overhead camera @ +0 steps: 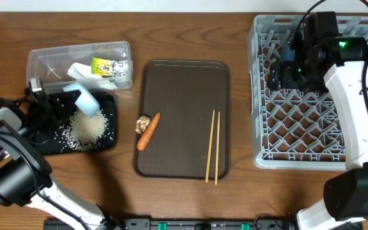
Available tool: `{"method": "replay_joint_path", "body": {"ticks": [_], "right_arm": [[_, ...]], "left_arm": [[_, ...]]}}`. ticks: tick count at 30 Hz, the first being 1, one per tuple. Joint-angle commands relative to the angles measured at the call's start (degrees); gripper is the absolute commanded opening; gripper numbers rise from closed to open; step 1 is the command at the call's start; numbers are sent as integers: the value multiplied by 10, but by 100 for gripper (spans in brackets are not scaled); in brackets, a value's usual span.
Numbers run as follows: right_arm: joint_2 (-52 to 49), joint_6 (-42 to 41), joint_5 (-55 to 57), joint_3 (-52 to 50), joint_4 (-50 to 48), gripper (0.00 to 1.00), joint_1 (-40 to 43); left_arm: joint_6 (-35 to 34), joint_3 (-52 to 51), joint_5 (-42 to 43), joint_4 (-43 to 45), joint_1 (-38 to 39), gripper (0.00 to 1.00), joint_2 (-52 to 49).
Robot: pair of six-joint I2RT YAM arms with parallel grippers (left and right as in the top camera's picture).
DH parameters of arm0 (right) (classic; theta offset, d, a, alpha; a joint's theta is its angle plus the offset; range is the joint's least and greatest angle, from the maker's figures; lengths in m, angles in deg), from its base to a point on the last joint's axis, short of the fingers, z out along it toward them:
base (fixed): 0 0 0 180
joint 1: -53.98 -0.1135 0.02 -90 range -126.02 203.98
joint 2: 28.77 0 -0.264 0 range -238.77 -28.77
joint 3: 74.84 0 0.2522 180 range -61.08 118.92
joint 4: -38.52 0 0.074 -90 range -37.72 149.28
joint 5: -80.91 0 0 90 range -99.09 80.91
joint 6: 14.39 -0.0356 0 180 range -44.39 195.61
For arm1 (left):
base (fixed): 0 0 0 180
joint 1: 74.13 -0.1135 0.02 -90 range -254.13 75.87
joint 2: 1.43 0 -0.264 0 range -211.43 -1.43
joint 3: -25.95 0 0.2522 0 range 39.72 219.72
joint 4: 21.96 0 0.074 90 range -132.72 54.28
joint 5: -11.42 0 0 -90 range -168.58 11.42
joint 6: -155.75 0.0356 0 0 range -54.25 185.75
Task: Sort waste into correct bins and load items into the dishwasher rack
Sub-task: 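Tilt the white bowl with the left gripper to pour rice onto black tray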
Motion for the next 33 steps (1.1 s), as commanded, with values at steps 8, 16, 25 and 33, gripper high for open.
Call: {"method": "replay_joint_path", "body": {"ticks": [8, 16, 25, 33], "right_arm": [[12, 4, 8, -2, 5, 99, 12], [12, 4, 8, -2, 5, 99, 12], [12, 4, 28, -2, 12, 99, 12], [12, 4, 29, -2, 14, 99, 12]], "left_arm": [[-126, 13, 14, 37, 6, 6, 20], [-216, 13, 15, 85, 17, 6, 23], [-190, 17, 14, 94, 31, 6, 37], [-193, 18, -18, 76, 44, 6, 61]]}}
